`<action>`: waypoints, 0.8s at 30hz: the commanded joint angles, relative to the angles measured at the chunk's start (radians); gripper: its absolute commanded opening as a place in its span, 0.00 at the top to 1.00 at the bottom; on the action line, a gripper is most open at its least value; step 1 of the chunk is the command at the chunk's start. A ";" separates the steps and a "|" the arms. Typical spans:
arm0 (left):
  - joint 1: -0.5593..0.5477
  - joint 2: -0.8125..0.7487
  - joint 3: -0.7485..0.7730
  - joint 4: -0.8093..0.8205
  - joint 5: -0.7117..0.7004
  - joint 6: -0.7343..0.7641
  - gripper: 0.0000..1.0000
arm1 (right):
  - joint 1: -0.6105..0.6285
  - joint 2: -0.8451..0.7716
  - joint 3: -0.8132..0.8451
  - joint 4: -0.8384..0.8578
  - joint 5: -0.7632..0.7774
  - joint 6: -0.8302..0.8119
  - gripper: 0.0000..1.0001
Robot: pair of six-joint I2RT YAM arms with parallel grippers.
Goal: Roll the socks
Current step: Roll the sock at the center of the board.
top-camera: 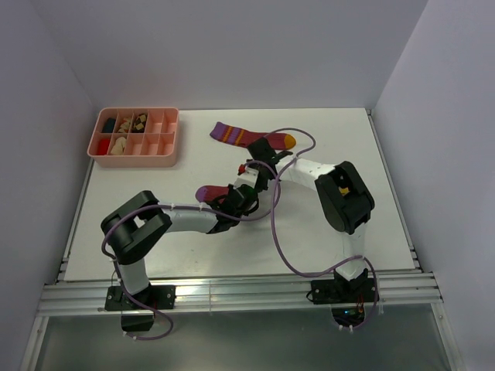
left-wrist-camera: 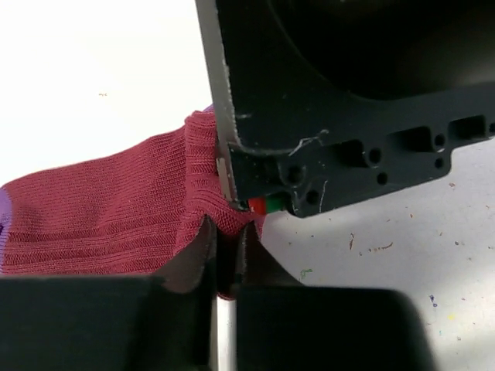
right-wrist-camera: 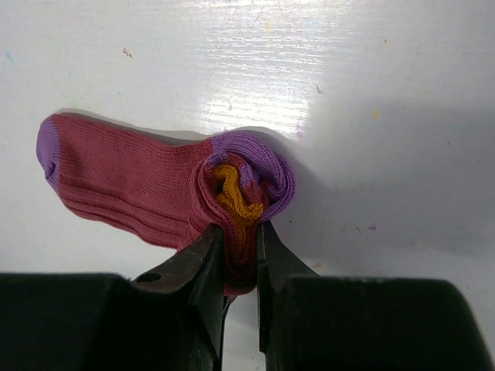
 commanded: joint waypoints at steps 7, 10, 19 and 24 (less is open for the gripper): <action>0.027 -0.043 -0.044 -0.090 0.164 -0.102 0.99 | 0.007 -0.113 -0.183 0.175 -0.083 0.059 0.95; 0.084 -0.120 -0.091 -0.081 0.288 -0.176 0.99 | -0.010 -0.180 -0.248 0.277 -0.077 0.098 0.80; 0.326 -0.248 -0.303 0.048 0.632 -0.441 0.99 | -0.032 -0.283 -0.347 0.462 -0.063 0.133 0.35; 0.435 -0.235 -0.428 0.192 0.778 -0.602 0.99 | -0.030 -0.277 -0.364 0.522 -0.110 0.121 0.24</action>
